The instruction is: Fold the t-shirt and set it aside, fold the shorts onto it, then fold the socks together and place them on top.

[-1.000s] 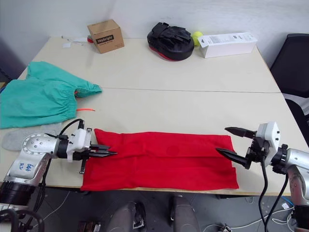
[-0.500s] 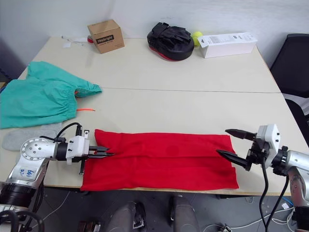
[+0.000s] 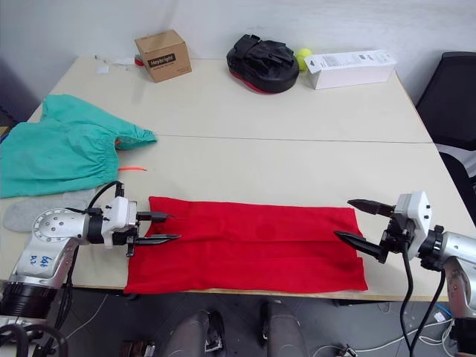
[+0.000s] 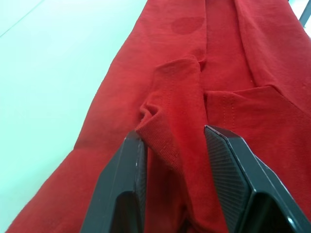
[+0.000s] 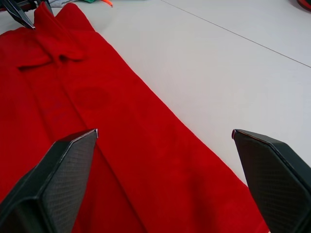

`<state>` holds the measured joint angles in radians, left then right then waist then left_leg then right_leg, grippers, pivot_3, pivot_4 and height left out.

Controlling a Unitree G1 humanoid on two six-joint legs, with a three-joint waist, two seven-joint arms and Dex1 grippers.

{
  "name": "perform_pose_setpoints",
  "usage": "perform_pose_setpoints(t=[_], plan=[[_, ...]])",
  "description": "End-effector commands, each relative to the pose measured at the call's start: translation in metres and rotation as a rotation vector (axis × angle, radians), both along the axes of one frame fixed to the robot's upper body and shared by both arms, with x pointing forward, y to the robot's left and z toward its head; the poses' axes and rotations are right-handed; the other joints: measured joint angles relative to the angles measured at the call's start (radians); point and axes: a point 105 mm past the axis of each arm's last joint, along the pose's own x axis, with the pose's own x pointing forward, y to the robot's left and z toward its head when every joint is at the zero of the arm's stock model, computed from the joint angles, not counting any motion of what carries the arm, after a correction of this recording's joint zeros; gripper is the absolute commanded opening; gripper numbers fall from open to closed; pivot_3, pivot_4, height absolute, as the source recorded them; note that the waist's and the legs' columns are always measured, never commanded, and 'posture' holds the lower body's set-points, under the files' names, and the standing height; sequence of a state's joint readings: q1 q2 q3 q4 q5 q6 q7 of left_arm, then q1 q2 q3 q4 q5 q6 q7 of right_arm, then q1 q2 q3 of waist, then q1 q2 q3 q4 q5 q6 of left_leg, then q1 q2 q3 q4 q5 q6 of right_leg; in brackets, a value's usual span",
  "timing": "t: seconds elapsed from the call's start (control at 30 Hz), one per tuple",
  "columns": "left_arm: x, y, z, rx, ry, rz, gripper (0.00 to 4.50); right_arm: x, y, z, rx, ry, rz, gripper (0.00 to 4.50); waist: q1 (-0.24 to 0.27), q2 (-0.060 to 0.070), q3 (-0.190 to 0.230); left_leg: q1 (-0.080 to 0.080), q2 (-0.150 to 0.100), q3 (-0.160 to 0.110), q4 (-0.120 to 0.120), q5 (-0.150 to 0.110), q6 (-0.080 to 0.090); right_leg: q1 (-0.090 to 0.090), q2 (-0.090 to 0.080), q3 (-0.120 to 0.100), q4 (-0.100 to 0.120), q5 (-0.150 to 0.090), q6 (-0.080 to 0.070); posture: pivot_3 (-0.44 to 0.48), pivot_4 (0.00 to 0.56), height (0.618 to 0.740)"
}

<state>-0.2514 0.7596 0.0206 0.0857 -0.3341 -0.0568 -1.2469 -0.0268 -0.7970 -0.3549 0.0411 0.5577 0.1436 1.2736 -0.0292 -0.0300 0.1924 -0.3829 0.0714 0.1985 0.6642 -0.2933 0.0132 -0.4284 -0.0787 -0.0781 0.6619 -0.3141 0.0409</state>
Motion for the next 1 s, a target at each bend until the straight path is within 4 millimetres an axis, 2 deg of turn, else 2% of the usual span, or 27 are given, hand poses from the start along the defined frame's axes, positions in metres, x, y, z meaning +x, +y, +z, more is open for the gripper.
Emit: perform_pose_setpoints(t=[0.03, 0.07, 0.2, 0.37, 0.63, 0.77, 0.87, 0.9, 1.0], plan=[[-0.005, -0.003, 0.008, -0.024, -0.025, -0.038, 1.5, -0.002, -0.001, 0.005, 0.002, -0.033, -0.002, 4.5, 0.0, 0.0, 0.0, 0.0, 0.0, 0.0, 0.0, 0.0, 0.0, 0.0, 0.0, 0.0, 0.0, 0.0, 0.0, 0.0, 0.15, 0.74], [-0.007, -0.003, 0.008, -0.026, -0.022, -0.042, 1.33, -0.002, -0.001, 0.004, 0.002, -0.033, -0.002, 4.5, 0.0, 0.0, 0.0, 0.0, 0.0, 0.0, 0.0, 0.0, 0.0, 0.0, 0.0, 0.0, 0.0, 0.0, 0.0, 0.0, 0.15, 0.74], [-0.02, -0.006, 0.007, 0.0, -0.026, -0.116, 0.02, -0.003, -0.001, 0.003, 0.001, -0.03, -0.001, 4.5, -0.001, 0.0, 0.0, 0.0, 0.0, 0.0, 0.0, 0.0, 0.0, 0.0, 0.0, 0.0, 0.0, 0.0, 0.0, 0.0, 0.15, 0.74], [-0.038, -0.006, -0.002, 0.095, -0.065, -0.217, 0.02, -0.005, -0.005, 0.0, -0.008, -0.015, -0.004, 4.5, -0.001, 0.0, 0.0, 0.0, 0.0, 0.0, 0.0, 0.0, 0.0, 0.0, 0.0, 0.0, 0.0, 0.0, 0.0, 0.0, 0.15, 0.74], [-0.047, -0.001, -0.018, 0.192, -0.131, -0.261, 0.02, -0.008, -0.01, -0.009, -0.033, 0.019, 0.001, 4.5, -0.001, 0.0, 0.0, 0.0, 0.0, 0.0, 0.0, -0.001, 0.0, 0.0, 0.0, 0.0, -0.001, 0.0, 0.0, 0.0, 0.15, 0.74], [-0.048, -0.001, -0.02, 0.184, -0.129, -0.237, 0.02, -0.009, -0.012, -0.012, -0.036, 0.027, -0.002, 4.5, -0.001, 0.0, 0.0, 0.0, 0.0, 0.0, -0.001, -0.001, 0.0, 0.0, 0.0, 0.0, -0.001, 0.0, 0.0, 0.0, 0.15, 0.74], [-0.039, 0.003, -0.011, 0.113, -0.072, -0.108, 0.02, -0.009, -0.012, -0.013, -0.035, 0.037, -0.008, 4.5, -0.001, 0.0, 0.0, 0.0, 0.001, 0.0, -0.001, -0.001, 0.0, 0.0, 0.0, 0.0, -0.001, 0.0, 0.0, 0.0, 0.15, 0.74], [-0.04, 0.004, -0.009, 0.097, -0.03, -0.092, 0.44, -0.008, -0.012, -0.013, -0.033, 0.039, -0.009, 4.5, -0.001, 0.0, 0.0, 0.0, 0.001, 0.0, -0.001, -0.001, 0.0, 0.0, 0.0, 0.0, -0.001, 0.0, 0.0, 0.0, 0.15, 0.74], [-0.045, 0.011, -0.006, 0.107, 0.037, -0.065, 1.24, -0.008, -0.012, -0.008, 0.002, 0.051, -0.008, 4.5, -0.002, 0.0, 0.0, 0.0, 0.001, 0.0, -0.001, -0.001, 0.0, 0.0, 0.0, 0.0, -0.001, 0.0, 0.0, 0.0, 0.15, 0.74]])
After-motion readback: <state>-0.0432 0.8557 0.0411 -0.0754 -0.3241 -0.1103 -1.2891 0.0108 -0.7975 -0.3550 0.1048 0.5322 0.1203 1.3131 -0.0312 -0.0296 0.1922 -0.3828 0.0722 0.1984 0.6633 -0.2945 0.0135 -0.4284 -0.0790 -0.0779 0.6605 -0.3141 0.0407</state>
